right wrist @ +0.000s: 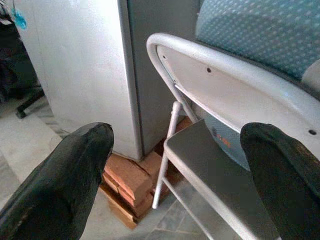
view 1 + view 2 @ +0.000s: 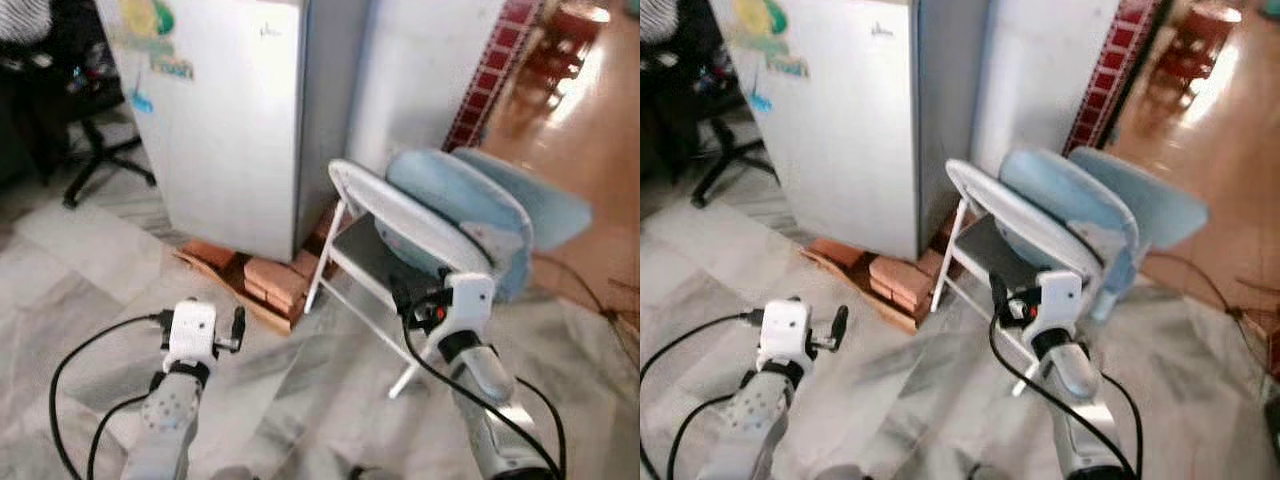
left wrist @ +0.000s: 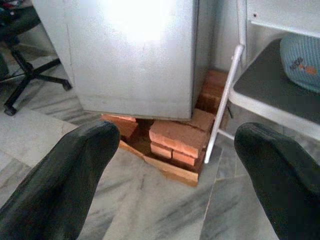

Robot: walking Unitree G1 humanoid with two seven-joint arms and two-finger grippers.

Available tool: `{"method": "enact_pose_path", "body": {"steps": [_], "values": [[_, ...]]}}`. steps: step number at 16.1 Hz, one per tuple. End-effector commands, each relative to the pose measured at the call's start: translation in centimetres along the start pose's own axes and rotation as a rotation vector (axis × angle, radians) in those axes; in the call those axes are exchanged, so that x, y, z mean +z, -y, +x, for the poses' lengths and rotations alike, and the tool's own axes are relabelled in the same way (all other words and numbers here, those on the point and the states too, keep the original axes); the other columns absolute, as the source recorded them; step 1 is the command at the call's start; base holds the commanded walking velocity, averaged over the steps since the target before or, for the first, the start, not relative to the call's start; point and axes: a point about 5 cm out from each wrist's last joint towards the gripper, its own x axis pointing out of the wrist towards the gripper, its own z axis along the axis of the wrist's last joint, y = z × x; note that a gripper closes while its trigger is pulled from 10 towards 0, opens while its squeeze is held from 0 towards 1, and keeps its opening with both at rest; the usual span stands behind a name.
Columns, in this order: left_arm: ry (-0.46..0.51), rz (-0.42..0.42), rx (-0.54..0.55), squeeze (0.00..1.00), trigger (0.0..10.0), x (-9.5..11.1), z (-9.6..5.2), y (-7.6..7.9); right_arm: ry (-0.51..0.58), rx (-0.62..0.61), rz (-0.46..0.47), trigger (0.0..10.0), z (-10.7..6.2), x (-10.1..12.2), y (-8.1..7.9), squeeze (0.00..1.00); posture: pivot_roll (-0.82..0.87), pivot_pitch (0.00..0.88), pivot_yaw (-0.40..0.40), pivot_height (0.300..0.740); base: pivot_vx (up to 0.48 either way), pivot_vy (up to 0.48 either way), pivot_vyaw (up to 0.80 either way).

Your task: Restocking fridge

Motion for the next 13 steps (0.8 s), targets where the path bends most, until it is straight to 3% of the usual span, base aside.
{"method": "enact_pose_path", "body": {"steps": [1, 5, 13], "values": [[0.021, 0.015, 0.001, 0.00, 10.0, 0.5, 0.1, 0.0, 0.004, -0.004, -0.005, 10.0, 0.1, 0.2, 0.2, 0.00, 0.15, 0.066, -0.011, 0.740, 0.000, 0.398, 0.00], [0.024, 0.020, -0.020, 0.00, 10.0, 0.5, -0.1, 0.3, 0.000, -0.009, -0.005, 10.0, 0.1, 0.1, 0.1, 0.00, 0.15, 0.071, -0.013, 0.740, 0.000, 0.461, -0.12], [0.021, 0.025, -0.064, 0.00, 10.0, 0.3, -0.2, 1.0, -0.005, -0.019, -0.012, 10.0, 0.1, 0.1, 0.1, 0.00, 0.14, 0.067, -0.016, 0.740, 0.000, 0.478, -0.80]]}}
